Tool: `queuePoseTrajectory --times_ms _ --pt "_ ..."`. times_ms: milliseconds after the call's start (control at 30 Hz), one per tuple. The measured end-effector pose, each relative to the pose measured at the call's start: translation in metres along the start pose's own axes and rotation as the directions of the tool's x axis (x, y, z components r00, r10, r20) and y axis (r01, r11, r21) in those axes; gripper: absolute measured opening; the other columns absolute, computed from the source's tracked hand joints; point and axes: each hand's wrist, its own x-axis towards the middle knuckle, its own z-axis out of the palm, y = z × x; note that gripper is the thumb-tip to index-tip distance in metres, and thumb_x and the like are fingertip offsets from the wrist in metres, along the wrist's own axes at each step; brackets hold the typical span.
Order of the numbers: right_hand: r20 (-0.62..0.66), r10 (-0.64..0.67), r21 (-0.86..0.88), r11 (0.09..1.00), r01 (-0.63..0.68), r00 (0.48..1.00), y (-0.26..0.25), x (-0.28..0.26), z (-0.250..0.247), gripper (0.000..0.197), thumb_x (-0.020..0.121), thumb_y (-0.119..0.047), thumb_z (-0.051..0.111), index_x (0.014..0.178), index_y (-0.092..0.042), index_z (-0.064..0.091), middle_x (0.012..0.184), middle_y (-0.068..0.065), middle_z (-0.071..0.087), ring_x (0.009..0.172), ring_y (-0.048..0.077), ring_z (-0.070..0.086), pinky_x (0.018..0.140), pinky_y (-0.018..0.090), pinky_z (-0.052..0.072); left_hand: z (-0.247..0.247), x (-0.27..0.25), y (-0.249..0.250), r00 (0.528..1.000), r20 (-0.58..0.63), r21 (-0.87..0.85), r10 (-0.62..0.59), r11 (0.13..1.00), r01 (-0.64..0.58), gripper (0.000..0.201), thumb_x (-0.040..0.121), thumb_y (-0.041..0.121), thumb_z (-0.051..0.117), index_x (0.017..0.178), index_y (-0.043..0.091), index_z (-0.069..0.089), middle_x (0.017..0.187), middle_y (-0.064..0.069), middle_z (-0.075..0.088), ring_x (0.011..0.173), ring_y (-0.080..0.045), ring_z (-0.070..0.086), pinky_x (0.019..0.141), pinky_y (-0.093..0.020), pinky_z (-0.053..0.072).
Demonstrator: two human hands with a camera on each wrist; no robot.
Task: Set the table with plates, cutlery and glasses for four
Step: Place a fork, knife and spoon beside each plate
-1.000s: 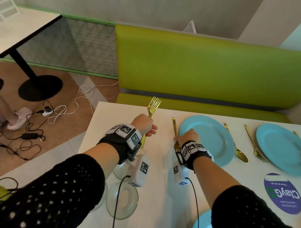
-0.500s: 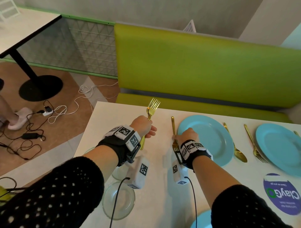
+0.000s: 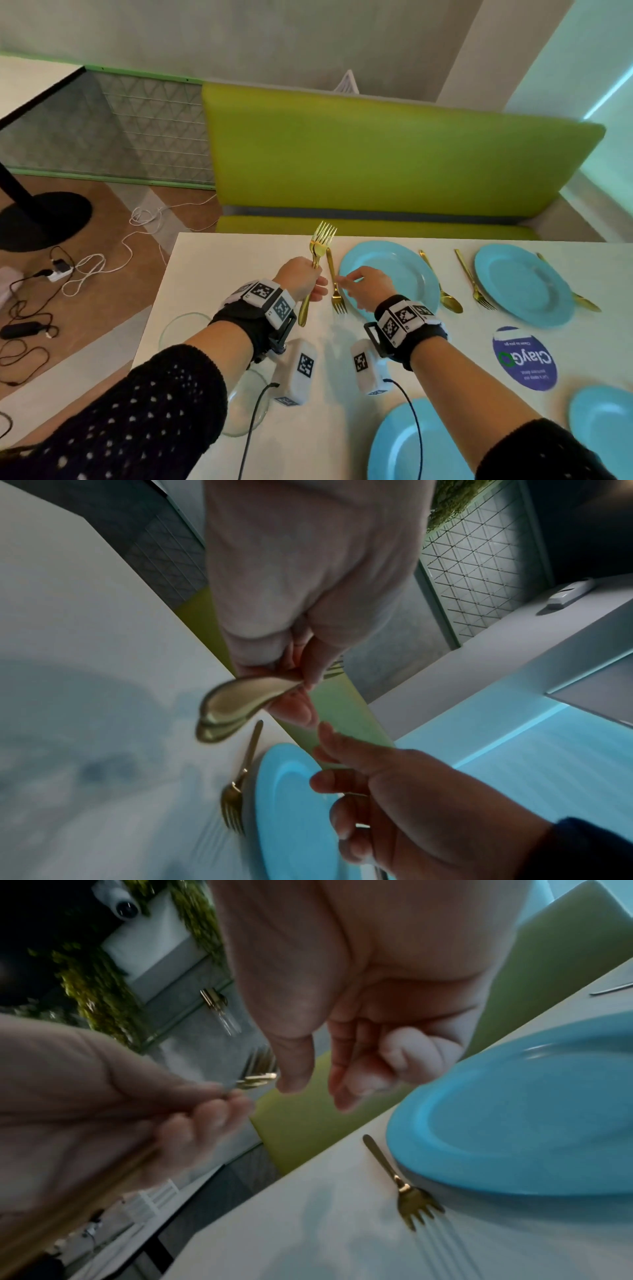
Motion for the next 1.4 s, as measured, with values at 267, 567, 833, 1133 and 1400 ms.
queuePoseTrajectory --times_ms 267,567,833,1133,1400 --pt "-0.047 -0.012 0.281 0.959 0.025 0.999 0.019 -0.099 -0.022 0.033 0.097 -0.040 0.042 0.077 -0.017 0.054 0.070 0.001 0.058 0.049 0.014 0.052 0.043 0.023 0.039 0.047 -0.059 -0.007 0.962 0.266 0.030 0.065 0.997 -0.076 0.010 0.096 0.007 0.048 0.093 0.002 0.056 0.074 -0.010 0.060 0.060 -0.017 0.059 0.055 -0.024 0.054" --pt "-0.074 0.222 0.583 0.800 -0.139 0.972 0.076 -0.159 -0.044 0.016 0.090 -0.029 0.057 0.080 -0.019 0.066 0.069 0.000 0.060 0.052 0.015 0.048 0.050 0.023 0.037 0.101 -0.097 -0.028 0.923 0.380 0.082 0.066 0.991 -0.104 0.008 0.091 0.001 0.055 0.091 0.008 0.051 0.080 -0.011 0.065 0.061 -0.017 0.063 0.072 -0.036 0.057" --pt "-0.093 0.293 0.630 0.758 -0.171 0.952 0.133 -0.170 -0.064 0.017 0.087 -0.017 0.061 0.070 -0.018 0.065 0.065 -0.001 0.059 0.057 0.012 0.047 0.049 0.023 0.037 0.156 -0.114 -0.046 0.895 0.444 0.069 0.036 0.995 -0.075 0.014 0.090 -0.001 0.057 0.082 0.009 0.050 0.075 -0.008 0.064 0.056 -0.014 0.065 0.063 -0.030 0.056" --pt "-0.119 0.389 0.582 0.772 -0.254 0.913 0.215 -0.175 -0.096 0.026 0.088 -0.022 0.060 0.063 -0.015 0.060 0.071 0.003 0.060 0.054 0.016 0.046 0.054 0.028 0.040 0.217 -0.127 -0.060 0.925 0.376 0.110 -0.048 0.994 0.007 0.017 0.095 0.004 0.050 0.078 0.008 0.049 0.074 -0.009 0.059 0.061 -0.018 0.059 0.060 -0.028 0.054" --pt "-0.198 0.369 0.003 0.927 -0.376 0.908 0.290 -0.175 -0.126 0.022 0.089 -0.024 0.061 0.099 -0.008 0.072 0.097 0.006 0.068 0.088 0.022 0.059 0.083 0.028 0.047 0.228 -0.120 -0.058 0.966 0.252 0.083 -0.049 0.996 0.029 0.018 0.095 0.004 0.047 0.077 0.006 0.049 0.075 -0.011 0.058 0.062 -0.021 0.058 0.070 -0.033 0.054"
